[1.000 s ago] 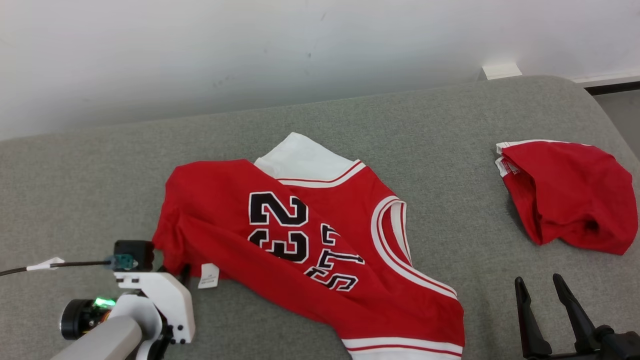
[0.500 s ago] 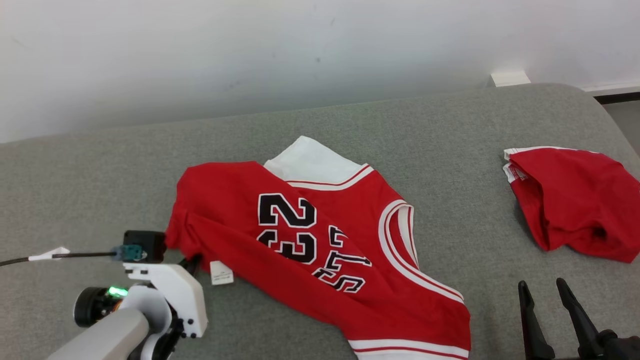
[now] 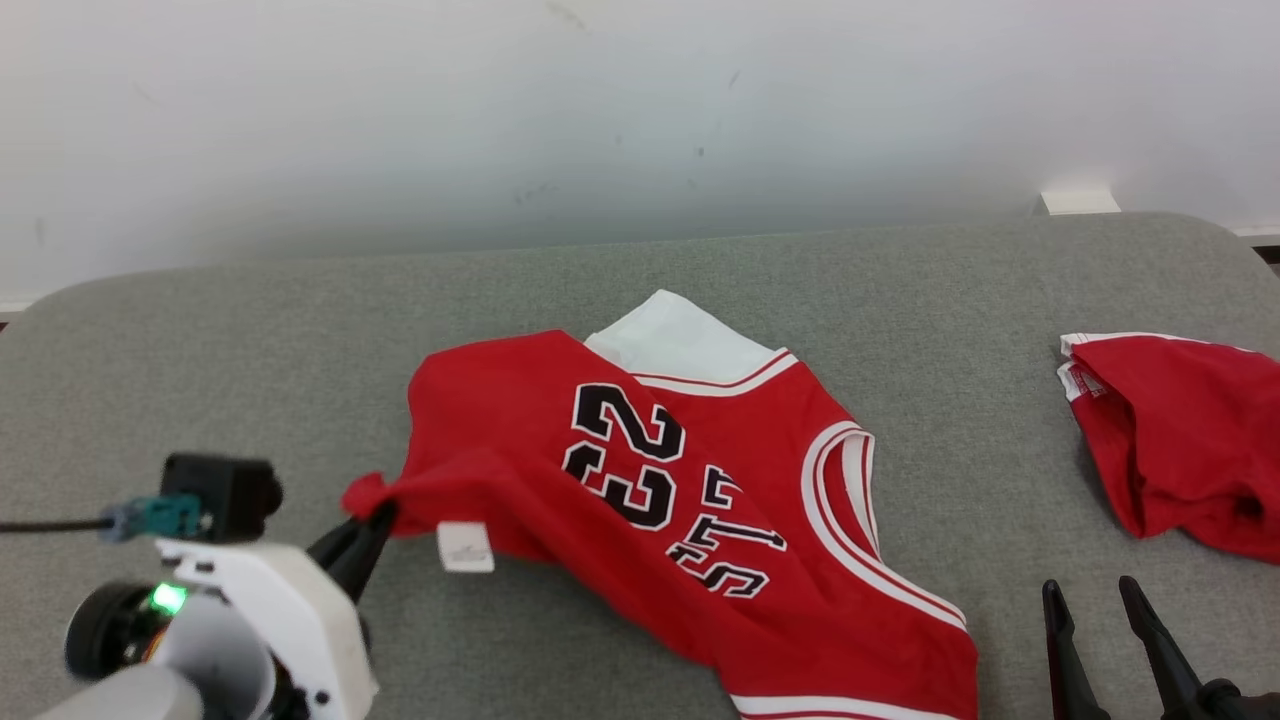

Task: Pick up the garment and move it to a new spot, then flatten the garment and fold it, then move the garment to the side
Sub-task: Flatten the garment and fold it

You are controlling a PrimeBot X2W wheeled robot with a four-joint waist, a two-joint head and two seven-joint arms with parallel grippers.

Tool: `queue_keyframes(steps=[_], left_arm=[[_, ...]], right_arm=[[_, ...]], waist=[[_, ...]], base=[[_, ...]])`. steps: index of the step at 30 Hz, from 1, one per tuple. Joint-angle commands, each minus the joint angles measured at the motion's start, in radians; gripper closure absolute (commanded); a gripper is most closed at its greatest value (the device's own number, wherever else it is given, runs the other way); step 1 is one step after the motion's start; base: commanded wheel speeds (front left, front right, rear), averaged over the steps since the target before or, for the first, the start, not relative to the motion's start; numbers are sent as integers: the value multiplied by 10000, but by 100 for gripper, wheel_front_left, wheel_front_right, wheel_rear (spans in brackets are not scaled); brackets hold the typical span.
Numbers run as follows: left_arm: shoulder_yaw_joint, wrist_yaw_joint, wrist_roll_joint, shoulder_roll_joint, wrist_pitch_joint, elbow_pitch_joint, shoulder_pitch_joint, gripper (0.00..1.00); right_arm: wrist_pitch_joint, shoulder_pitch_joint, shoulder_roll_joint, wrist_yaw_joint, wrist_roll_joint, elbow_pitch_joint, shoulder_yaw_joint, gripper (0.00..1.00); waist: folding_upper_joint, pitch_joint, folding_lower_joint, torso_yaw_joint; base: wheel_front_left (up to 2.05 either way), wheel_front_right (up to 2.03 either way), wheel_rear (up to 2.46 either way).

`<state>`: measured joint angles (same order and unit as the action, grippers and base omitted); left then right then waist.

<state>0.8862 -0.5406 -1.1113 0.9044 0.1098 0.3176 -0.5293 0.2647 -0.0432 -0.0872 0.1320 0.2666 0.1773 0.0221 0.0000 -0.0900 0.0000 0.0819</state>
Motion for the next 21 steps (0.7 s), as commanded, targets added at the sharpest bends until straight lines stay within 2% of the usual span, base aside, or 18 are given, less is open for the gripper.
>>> queue_keyframes(steps=[1, 4, 6, 10, 16, 17, 18, 19, 21], left_arm=[[44, -277, -282, 499, 49, 150, 741, 100], [150, -550, -797, 772, -208, 46, 1893, 100], [310, -582, -971, 731, -448, -408, 2594, 100], [674, -458, -1153, 219, -857, -1770, 3467, 100], [822, 2, -1012, -804, -1578, -3787, 3582, 100], [802, 36, -908, -917, -1754, -4011, 3521, 71], [738, 47, -875, -1033, -1928, -4188, 3483, 15], [645, 14, -893, -1147, -2141, -4325, 3490, 0], [373, -117, -798, -1256, -2693, -4422, 3513, 0]], right_arm=[[-12, -95, 37, -29, -15, -29, -19, 0], [-12, -159, 35, -29, 56, 25, -75, 0], [-12, -148, 30, -29, 65, 51, -84, 0], [-12, -106, -41, -29, 70, 118, -61, 0], [-12, 9, -233, -29, 107, 177, -33, 0], [-12, 8, -260, -29, 113, 178, -49, 0], [-12, -14, -280, -29, 109, 174, -70, 0], [-12, -42, -303, -29, 99, 156, -90, 0], [-12, -102, -323, -29, 75, 81, -161, 0]], waist=[[0, -31, 0, 4], [0, -114, 0, 4], [0, -178, 0, -3], [0, -250, 0, -60], [0, -233, 0, -180], [0, -214, 0, -197], [0, -181, 0, -217], [0, -160, 0, -234], [0, -121, 0, -263]], base=[[0, 0, 0], [0, 0, 0], [0, 0, 0], [0, 0, 0], [0, 0, 0], [0, 0, 0], [0, 0, 0], [0, 0, 0], [0, 0, 0]])
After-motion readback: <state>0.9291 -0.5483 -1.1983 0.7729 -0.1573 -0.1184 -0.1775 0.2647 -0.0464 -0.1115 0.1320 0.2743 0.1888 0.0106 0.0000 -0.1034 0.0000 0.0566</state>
